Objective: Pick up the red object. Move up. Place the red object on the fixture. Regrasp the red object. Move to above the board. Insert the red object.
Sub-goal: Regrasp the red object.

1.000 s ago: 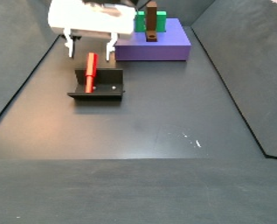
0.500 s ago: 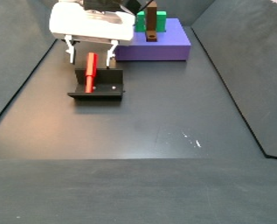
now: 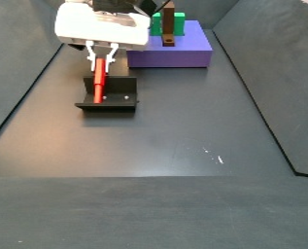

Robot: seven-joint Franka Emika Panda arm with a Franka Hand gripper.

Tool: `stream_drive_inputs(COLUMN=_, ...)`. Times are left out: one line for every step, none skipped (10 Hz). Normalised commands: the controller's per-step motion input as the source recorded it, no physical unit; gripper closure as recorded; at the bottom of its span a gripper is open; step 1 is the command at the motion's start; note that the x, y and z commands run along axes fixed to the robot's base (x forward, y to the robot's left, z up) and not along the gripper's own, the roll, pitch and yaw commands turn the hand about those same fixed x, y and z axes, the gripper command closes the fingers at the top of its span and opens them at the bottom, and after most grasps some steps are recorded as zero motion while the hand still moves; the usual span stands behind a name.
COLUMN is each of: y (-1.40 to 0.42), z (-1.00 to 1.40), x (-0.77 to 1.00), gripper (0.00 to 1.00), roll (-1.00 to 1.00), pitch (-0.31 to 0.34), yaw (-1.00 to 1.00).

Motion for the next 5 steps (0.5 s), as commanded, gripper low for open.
stream_drive_inputs(y=0.0, z=0.0, x=0.0, gripper=1.0, roll=0.0, pitch=0.0, yaw=0.0)
stream_drive_inputs(y=0.0, z=0.0, x=0.0, gripper=1.0, roll=0.0, pitch=0.0, yaw=0.0)
stream_drive_inputs(y=0.0, z=0.0, x=0.0, gripper=1.0, roll=0.0, pitch=0.0, yaw=0.0)
stream_drive_inputs(y=0.0, z=0.0, x=0.0, gripper=1.0, roll=0.0, pitch=0.0, yaw=0.0)
stream_drive_inputs(y=0.0, z=0.0, x=0.0, gripper=1.0, roll=0.0, pitch=0.0, yaw=0.0)
